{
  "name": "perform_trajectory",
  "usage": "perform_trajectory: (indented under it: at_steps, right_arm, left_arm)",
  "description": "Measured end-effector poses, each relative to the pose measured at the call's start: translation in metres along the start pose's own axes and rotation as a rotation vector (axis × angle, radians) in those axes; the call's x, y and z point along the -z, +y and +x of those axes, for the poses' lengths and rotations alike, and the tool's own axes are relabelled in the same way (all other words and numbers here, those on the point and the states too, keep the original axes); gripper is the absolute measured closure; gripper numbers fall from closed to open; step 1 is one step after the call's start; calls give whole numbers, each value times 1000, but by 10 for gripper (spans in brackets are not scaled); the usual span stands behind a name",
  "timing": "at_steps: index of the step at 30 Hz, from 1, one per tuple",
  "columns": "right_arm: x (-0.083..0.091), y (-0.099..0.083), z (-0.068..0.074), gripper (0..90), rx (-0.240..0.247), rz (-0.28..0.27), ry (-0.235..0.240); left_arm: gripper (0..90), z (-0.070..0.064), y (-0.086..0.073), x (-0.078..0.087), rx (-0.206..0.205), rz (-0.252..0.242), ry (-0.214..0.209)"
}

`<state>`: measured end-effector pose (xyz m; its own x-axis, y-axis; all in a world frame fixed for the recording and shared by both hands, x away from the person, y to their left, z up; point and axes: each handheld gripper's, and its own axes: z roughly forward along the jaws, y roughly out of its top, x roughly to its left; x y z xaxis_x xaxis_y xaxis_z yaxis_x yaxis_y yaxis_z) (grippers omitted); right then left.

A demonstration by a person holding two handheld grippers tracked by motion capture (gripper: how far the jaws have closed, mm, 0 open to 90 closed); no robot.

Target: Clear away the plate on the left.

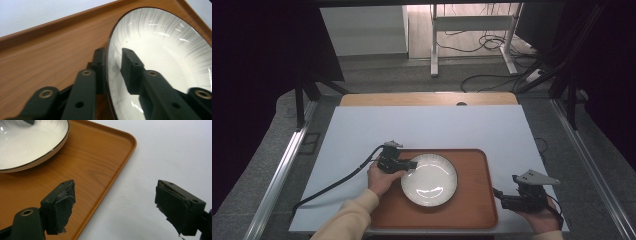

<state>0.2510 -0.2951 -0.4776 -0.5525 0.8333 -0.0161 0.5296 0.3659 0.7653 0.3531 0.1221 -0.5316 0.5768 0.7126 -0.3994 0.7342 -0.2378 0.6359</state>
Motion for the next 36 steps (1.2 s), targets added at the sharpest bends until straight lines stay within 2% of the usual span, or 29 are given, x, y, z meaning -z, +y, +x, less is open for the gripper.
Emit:
perform_trajectory:
  at_steps: [3, 4, 5, 7, 8, 9, 10, 11, 12, 15, 19, 24, 26, 27, 31, 32, 33, 35, 36]
  right_arm:
    - [0, 0, 0, 167, 2, -1, 1]
    - [0, 0, 0, 166, 1, -1, 1]
    - [1, 0, -1, 167, -8, -7, 3]
    - [1, 0, -1, 167, -12, -10, 4]
    - [0, 0, -2, 167, -15, -9, 6]
    - [0, 0, -2, 167, -15, -9, 6]
    - [-1, -1, -3, 167, -11, -2, 8]
    - [-1, -1, -3, 167, -11, -2, 8]
    - [-1, -1, -4, 167, -7, -1, 9]
    - [-1, 0, -3, 167, -5, -2, 10]
    - [1, -1, 1, 167, 11, 2, 5]
    - [4, -1, 5, 167, 22, 3, -6]
    - [3, -3, 5, 167, 20, 6, -7]
    - [3, -3, 5, 167, 20, 6, -7]
    - [2, -4, 3, 167, 18, 14, -9]
    - [2, -4, 2, 167, 23, 17, -10]
    - [2, -4, 2, 167, 23, 17, -10]
    - [0, -4, 3, 167, 26, 22, -6]
    - [0, -4, 3, 167, 28, 24, -5]
  left_arm:
    - [626, -1, 1, 3, -7, -10, -9]
    - [626, -2, 2, 5, -9, -17, -20]
    - [554, -3, 3, 7, -12, -27, -29]
    - [477, -4, 4, 12, -22, -41, -27]
    - [451, -5, 4, 17, -42, -40, -13]
    - [432, -5, 4, 17, -42, -40, -13]
    - [403, -7, 4, 21, -57, -40, 14]
    - [381, -7, 4, 21, -57, -40, 14]
    - [365, -9, 4, 27, -63, -56, 24]
    - [337, -11, 4, 34, -73, -70, 34]
    - [325, -12, 1, 55, -99, -106, 70]
    - [322, -9, -8, 93, -97, -169, 97]
    - [321, -6, -15, 113, -99, -200, 129]
    - [322, -6, -15, 113, -99, -200, 129]
    - [315, 1, -30, 137, -96, -214, 156]
    - [311, 6, -38, 147, -64, -222, 106]
    - [305, 6, -38, 147, -64, -222, 106]
    - [308, 10, -47, 156, -44, -241, 115]
    - [305, 11, -52, 161, -52, -229, 138]
